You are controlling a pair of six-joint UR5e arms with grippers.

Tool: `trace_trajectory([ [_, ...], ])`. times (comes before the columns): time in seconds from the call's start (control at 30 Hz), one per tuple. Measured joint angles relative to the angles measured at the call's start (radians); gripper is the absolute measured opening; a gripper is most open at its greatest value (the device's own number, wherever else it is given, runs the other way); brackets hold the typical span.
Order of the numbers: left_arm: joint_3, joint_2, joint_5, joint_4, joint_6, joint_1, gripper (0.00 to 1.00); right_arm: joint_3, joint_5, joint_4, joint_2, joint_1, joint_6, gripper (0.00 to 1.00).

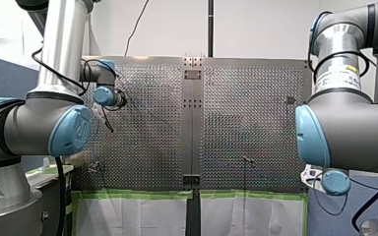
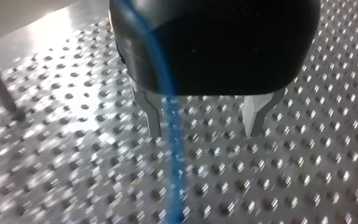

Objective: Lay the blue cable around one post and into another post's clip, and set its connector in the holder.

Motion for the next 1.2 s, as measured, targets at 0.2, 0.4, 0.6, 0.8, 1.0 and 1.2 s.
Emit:
trace_trajectory([
  [0.2, 0.001, 0.0, 0.014, -0.007, -0.026, -0.03, 0.86, -0.031, -0.029, 0.004, 0.0, 0.015, -0.002, 0.0],
  [0.4, 0.001, 0.002, -0.018, -0.045, -0.017, -0.048, 0.86, -0.064, -0.029, 0.009, 0.0, 0.021, 0.018, 0.0],
  [0.6, -0.002, 0.016, -0.074, -0.102, 0.036, -0.056, 0.86, -0.07, -0.03, 0.007, 0.0, 0.023, 0.028, 0.0],
  [0.8, -0.029, 0.05, -0.131, -0.158, 0.084, -0.057, 0.86, -0.07, -0.034, 0.005, 0.0, 0.028, 0.028, 0.0],
  [1.0, -0.067, 0.095, -0.178, -0.206, 0.119, -0.056, 0.86, -0.07, -0.034, 0.004, 0.0, 0.034, 0.028, 0.0],
  [1.2, -0.082, 0.136, -0.225, -0.252, 0.16, -0.059, 0.86, -0.07, -0.035, 0.008, 0.0, 0.038, 0.028, 0.0],
])
